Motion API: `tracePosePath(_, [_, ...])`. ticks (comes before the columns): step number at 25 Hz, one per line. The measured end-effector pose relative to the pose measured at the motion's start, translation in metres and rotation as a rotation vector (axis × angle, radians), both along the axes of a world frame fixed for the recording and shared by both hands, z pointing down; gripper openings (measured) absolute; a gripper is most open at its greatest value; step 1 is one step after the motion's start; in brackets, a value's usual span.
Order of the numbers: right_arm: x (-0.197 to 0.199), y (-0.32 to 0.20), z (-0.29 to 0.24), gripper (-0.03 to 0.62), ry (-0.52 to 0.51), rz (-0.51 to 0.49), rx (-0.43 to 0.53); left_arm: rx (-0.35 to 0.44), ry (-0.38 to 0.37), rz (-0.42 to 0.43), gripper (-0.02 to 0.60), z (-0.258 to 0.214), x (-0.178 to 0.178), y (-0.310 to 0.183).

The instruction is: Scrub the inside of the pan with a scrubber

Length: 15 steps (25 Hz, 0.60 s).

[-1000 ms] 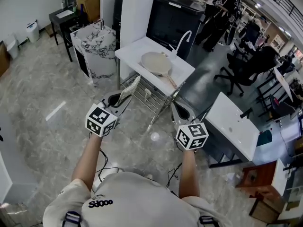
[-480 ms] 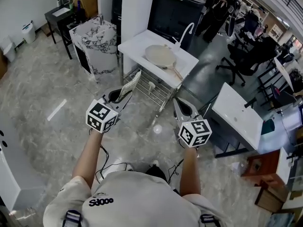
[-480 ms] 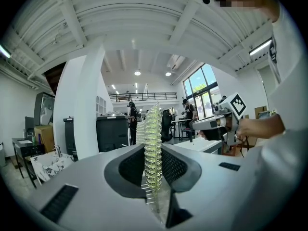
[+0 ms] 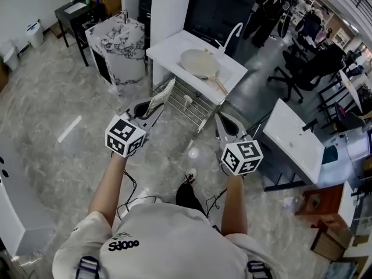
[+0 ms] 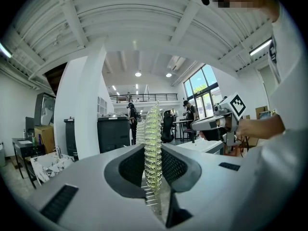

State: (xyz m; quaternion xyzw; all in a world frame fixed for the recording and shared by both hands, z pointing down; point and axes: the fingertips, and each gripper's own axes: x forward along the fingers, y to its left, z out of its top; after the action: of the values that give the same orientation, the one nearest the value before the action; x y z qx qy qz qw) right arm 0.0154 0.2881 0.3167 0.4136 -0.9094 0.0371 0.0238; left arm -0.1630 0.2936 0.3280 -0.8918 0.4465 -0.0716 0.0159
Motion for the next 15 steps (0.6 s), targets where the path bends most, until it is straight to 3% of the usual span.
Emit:
tracePosePath(7, [0.008,-0.042,0.005,0.008,-0.012,0.003,0.014,-0.005,-0.004,-0.006,0.069,0.007,0.005,-0.043])
tracePosePath(15, [0.035,-0.132,0.008,0.008,-0.034,0.002,0.006,-0.011,-0.01,-0.021,0.069,0.011,0.032,-0.125])
